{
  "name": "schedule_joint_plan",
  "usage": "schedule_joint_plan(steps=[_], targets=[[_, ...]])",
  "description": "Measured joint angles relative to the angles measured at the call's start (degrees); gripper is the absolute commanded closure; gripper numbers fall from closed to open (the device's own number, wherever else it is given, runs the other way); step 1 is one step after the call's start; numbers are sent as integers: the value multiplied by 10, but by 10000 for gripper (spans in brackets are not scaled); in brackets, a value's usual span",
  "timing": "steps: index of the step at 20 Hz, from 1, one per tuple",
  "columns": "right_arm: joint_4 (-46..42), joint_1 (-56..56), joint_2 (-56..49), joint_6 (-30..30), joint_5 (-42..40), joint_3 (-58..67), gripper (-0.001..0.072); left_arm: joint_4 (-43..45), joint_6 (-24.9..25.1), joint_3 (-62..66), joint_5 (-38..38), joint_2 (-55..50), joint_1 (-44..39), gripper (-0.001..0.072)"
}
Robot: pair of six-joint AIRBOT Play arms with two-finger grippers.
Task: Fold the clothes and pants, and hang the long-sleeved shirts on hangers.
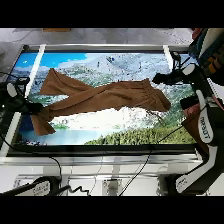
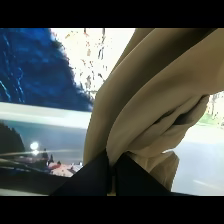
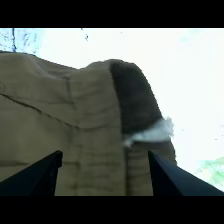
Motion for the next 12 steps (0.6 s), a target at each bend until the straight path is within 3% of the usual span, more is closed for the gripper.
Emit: schedule_joint_plan(steps=[6, 8, 10, 12], targets=[[-11, 38, -97, -13, -31, 77, 106, 0, 0, 0, 15, -2, 0, 682], [-28, 45, -123, 7, -42, 98, 166, 0, 0, 0, 18, -2, 0, 682], [-45, 49, -142, 32, -54, 111, 320, 0, 0, 0, 22, -2, 0, 683], [-55, 52, -151, 47, -68, 118, 404, 0, 0, 0, 35, -2, 0, 683]])
